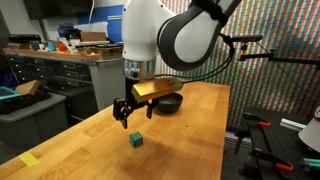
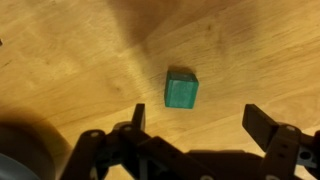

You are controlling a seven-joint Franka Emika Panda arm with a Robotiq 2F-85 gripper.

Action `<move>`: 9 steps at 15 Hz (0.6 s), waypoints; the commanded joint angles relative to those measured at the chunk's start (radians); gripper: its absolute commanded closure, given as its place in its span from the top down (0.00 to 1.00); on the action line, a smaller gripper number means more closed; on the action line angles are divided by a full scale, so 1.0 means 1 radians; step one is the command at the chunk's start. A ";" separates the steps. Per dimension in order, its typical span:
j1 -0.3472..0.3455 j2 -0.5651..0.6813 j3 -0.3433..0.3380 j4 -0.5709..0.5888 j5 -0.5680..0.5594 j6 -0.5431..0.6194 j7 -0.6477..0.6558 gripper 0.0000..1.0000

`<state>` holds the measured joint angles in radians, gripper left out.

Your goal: Put the green cube inside the black bowl

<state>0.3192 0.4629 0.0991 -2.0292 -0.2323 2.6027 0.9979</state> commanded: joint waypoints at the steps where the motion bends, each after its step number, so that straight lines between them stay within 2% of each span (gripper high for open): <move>1: 0.025 0.061 -0.038 0.060 0.009 0.022 -0.055 1.00; 9: 0.017 0.154 -0.055 0.135 0.057 0.011 -0.133 1.00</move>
<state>0.3242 0.5735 0.0603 -1.9510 -0.2148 2.6176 0.9142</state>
